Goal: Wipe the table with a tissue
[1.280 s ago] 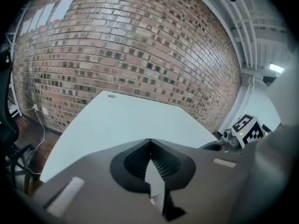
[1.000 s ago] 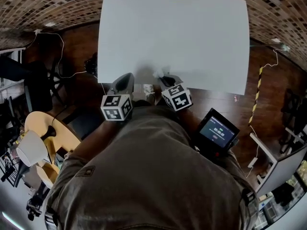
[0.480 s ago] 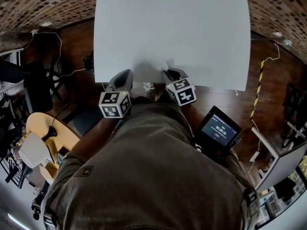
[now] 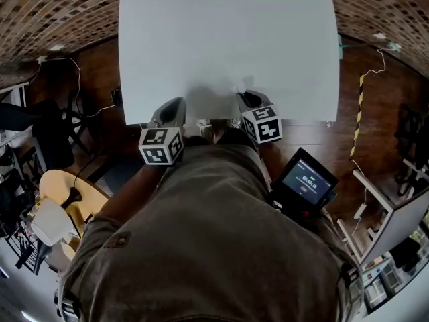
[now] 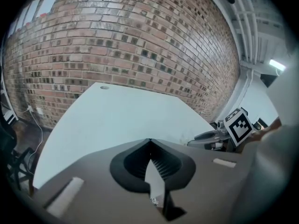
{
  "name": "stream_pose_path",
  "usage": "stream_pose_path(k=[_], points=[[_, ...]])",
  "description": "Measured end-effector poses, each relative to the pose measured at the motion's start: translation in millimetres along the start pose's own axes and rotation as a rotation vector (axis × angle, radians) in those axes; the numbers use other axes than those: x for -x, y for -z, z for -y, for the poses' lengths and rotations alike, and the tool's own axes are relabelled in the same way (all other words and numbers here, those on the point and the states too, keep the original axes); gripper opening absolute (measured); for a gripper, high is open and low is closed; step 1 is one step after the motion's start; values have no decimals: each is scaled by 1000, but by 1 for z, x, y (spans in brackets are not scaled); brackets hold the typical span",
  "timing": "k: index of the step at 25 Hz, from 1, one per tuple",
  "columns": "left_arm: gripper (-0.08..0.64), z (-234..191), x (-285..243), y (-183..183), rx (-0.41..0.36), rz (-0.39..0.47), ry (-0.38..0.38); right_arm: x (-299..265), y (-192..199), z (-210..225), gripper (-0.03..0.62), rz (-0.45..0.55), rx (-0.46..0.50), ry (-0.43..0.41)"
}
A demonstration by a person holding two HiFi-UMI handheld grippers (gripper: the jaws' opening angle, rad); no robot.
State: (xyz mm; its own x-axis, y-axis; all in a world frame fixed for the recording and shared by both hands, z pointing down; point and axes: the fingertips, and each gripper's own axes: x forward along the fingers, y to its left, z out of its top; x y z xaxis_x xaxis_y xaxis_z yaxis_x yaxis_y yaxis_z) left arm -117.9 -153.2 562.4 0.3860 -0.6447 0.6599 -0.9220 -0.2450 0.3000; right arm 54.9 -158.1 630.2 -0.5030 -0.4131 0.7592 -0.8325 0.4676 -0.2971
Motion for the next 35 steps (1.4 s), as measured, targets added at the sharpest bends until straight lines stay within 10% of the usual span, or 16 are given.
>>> stream_pose_path(k=[19, 35], points=[[2, -6, 20, -6, 19, 36, -57, -11, -2, -52, 43, -17, 86, -115], [2, 30, -14, -21, -45, 45, 21, 33, 9, 85, 43, 49, -90, 158]])
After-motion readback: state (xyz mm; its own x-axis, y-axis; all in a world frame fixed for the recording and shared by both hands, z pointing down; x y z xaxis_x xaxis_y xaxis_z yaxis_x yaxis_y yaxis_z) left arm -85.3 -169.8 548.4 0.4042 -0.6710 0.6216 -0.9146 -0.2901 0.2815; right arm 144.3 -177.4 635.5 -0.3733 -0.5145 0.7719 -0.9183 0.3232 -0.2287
